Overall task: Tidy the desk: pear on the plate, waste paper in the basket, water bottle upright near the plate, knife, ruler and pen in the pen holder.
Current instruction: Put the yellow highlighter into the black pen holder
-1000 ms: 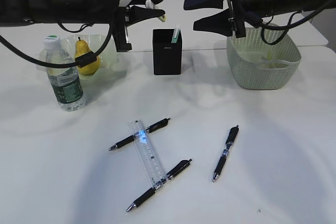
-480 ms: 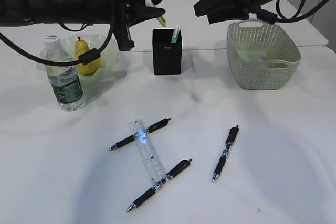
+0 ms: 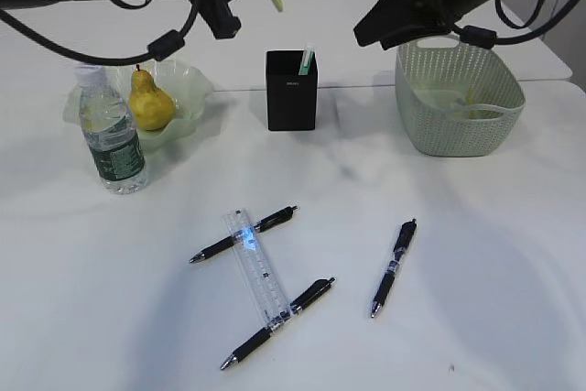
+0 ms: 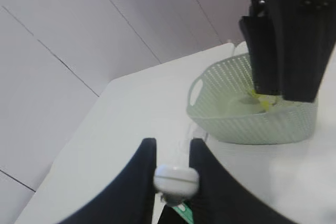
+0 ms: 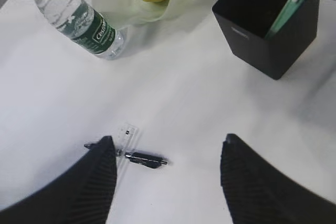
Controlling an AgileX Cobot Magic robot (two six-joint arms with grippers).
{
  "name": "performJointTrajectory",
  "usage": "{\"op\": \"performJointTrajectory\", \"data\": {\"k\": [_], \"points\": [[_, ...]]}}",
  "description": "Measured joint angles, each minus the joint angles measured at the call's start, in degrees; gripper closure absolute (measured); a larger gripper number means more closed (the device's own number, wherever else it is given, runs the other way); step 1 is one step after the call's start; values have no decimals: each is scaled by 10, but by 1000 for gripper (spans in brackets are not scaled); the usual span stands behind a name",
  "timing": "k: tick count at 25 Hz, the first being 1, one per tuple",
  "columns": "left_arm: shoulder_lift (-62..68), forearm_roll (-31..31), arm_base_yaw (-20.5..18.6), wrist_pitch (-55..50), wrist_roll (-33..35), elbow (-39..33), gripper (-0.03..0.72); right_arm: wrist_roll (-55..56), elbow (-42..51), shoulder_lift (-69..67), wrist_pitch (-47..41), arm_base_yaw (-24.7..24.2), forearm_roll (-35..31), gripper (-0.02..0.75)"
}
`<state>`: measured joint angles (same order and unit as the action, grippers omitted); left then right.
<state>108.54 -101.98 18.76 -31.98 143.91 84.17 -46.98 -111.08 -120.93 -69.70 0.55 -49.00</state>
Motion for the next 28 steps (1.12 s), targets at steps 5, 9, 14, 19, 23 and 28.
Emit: {"op": "performJointTrajectory", "data": {"k": [5,9,14,19,23,28], "points": [[0,0,0,22,-55,21,571,-1,0,0,0,0,50,246],[1,-1,0,52,-120,33,571,9,-4,0,-2,0,104,246],[6,-1,0,60,-142,38,570,73,-40,0,-4,0,189,246],[49,-2,2,63,-214,82,571,165,-72,0,-6,0,271,246],[90,-2,2,65,-250,126,571,216,-84,0,-7,0,311,246],[129,-3,2,80,-257,154,571,265,-84,0,-10,0,360,246]]}}
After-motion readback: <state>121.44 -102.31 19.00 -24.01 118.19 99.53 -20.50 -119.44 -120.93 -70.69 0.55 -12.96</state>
